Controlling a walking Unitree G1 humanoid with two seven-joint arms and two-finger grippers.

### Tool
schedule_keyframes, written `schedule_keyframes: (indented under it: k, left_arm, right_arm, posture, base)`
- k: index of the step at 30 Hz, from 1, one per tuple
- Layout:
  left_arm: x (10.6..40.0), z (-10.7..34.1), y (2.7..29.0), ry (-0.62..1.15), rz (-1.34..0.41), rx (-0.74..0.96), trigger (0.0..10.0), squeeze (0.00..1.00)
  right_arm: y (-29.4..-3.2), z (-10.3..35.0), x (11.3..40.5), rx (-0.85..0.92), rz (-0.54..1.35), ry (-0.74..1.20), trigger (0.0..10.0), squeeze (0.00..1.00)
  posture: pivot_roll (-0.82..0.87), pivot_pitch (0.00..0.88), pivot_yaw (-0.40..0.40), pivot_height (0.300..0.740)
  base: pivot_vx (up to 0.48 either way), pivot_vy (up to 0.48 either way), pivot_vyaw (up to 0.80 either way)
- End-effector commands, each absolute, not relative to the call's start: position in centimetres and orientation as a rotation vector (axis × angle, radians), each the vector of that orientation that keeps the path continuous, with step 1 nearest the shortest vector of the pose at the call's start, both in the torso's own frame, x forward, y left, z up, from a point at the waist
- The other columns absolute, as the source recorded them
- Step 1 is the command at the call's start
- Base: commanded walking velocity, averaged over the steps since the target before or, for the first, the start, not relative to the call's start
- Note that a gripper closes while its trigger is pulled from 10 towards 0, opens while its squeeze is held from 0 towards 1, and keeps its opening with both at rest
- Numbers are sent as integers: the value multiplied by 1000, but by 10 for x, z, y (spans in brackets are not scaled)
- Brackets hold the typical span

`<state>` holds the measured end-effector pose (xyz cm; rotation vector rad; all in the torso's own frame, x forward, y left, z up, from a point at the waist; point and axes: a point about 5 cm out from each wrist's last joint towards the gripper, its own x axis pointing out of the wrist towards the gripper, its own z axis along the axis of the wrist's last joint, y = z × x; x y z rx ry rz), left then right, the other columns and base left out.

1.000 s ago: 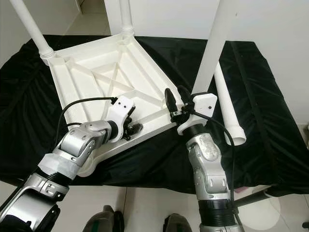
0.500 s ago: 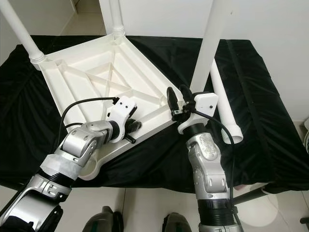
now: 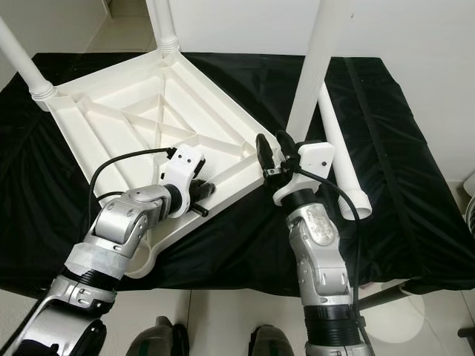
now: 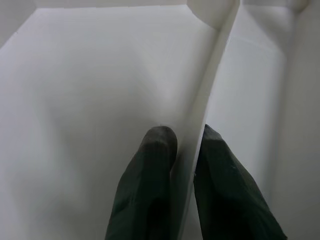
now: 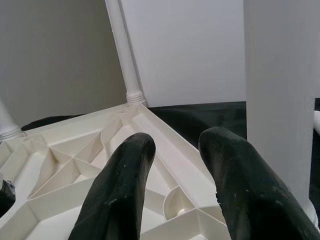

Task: Building children table

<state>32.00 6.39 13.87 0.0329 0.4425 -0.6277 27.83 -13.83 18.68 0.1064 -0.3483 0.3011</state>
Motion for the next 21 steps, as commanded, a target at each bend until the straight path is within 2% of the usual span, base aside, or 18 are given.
schedule_keyframes:
  k: [1,18,21]
  left_arm:
    - [338,150,118,337,16,88,0,0]
    - [334,137,126,366,56,66,0,0]
    - [350,143,129,323,117,27,0,0]
  right_arm:
    - [-137,186,280,102,304,-336,10000,0]
    - [-138,188,280,101,294,-342,10000,0]
    - [-136,189,278,109,280,-346,10000,0]
  posture:
    - [-28,78,49,740]
    - [-43,85,60,740]
    - [-64,73,75,740]
  base:
    - [0,0,0]
    - [0,0,0]
    - [0,0,0]
